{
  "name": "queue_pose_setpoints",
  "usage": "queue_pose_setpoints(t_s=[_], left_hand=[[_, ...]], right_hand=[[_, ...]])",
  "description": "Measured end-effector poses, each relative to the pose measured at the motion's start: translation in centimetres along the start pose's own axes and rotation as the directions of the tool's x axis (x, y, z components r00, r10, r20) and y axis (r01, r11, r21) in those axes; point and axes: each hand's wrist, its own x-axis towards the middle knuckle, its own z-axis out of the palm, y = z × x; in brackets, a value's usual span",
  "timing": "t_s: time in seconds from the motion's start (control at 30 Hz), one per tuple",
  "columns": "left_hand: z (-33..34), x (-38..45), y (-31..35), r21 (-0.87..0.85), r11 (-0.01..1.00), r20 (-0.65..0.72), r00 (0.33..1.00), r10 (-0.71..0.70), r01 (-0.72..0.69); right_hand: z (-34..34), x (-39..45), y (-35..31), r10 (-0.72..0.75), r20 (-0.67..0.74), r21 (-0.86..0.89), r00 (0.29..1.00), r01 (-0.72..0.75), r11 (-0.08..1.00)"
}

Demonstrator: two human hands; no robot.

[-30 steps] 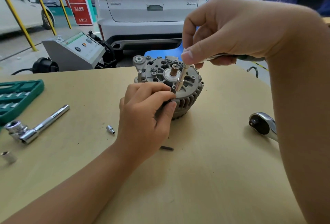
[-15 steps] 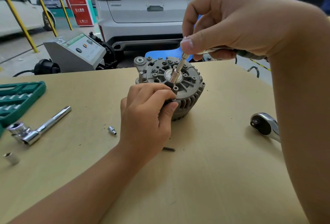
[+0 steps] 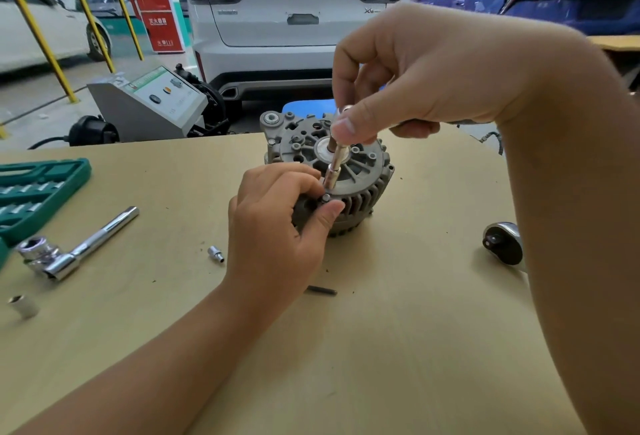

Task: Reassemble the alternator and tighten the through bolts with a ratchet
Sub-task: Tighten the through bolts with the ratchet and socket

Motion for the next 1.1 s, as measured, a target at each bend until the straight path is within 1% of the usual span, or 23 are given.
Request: queue_pose_setpoints(t_s=[0.17,0.4,0.53,0.73,0.9,1.0,1.03,1.1], left_hand=[[-0.1,-0.1,-0.1,-0.045,0.999,0.005,1.000,0.010,-0.009],[-0.2,-0.2,0.2,-0.074,0.997,0.003,1.000,-0.020,0.020],[-0.2,-0.2,-0.1,-0.070,0.997,0.017,1.000,0.008,-0.007],[-0.2,-0.1,-0.5,-0.054,0.998,0.013,0.999,0.042,-0.041],[-0.3,-0.2,-0.5,-0.043,0.997,0.010,0.998,0.061,-0.061],[-0.8,0.9,0.2,-0.043,0.991,-0.018,0.992,0.123,-0.124],[-1.0,1.6,0.4,-0.062,0.987,-0.019,0.989,0.147,-0.148],[-1.6,3.2,0.6,-0.137,0.979,0.019,0.988,0.153,-0.149]], right_hand=[[0.1,0.1,-0.4,0.001,0.024,-0.042,1.000,0.000,0.999],[0.0,0.0,-0.3,-0.012,0.047,-0.003,0.999,0.012,1.000],[0.2,0.2,-0.4,-0.007,0.052,-0.044,0.999,0.009,0.999],[0.4,0.4,-0.6,-0.012,0.045,-0.053,0.999,0.014,0.998],[0.7,0.4,-1.1,-0.011,0.030,-0.122,0.999,0.014,0.992],[0.9,0.5,-1.6,-0.005,0.010,-0.180,1.000,0.007,0.984],[1.0,0.5,-1.8,-0.005,0.009,-0.198,1.000,0.007,0.980],[1.1,0.6,-2.0,-0.003,-0.006,-0.242,1.000,0.001,0.970]])
